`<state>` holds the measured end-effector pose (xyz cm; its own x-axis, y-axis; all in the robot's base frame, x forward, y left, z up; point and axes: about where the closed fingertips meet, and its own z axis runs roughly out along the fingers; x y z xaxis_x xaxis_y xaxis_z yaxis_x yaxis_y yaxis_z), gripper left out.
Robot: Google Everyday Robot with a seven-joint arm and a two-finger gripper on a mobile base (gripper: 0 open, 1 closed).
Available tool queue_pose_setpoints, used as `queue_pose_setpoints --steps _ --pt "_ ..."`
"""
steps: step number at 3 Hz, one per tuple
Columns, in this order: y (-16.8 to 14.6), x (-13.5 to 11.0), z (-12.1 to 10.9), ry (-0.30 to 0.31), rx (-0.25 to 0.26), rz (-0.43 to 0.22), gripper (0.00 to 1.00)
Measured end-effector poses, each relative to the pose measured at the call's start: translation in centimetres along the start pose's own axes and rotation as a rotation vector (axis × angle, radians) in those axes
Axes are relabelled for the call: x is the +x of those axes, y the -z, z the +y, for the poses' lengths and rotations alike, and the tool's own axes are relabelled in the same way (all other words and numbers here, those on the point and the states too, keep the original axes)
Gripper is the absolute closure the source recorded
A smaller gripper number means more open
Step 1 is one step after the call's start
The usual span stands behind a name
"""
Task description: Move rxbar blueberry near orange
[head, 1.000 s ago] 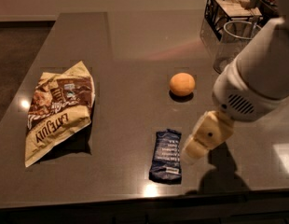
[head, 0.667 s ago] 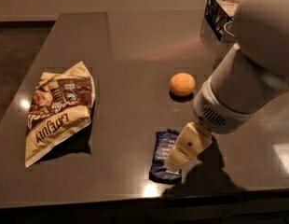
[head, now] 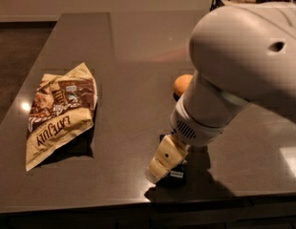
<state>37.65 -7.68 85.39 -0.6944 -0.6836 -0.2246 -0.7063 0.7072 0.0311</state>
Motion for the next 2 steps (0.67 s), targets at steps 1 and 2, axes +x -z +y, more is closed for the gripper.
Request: queue_pose_setpoints --steps 1,2 --pt "-1.17 -0.53 0.66 -0.015 0.006 0.034 0.00" --pt "-1.87 -0.69 0.93 -0.030 0.014 0.061 0.18"
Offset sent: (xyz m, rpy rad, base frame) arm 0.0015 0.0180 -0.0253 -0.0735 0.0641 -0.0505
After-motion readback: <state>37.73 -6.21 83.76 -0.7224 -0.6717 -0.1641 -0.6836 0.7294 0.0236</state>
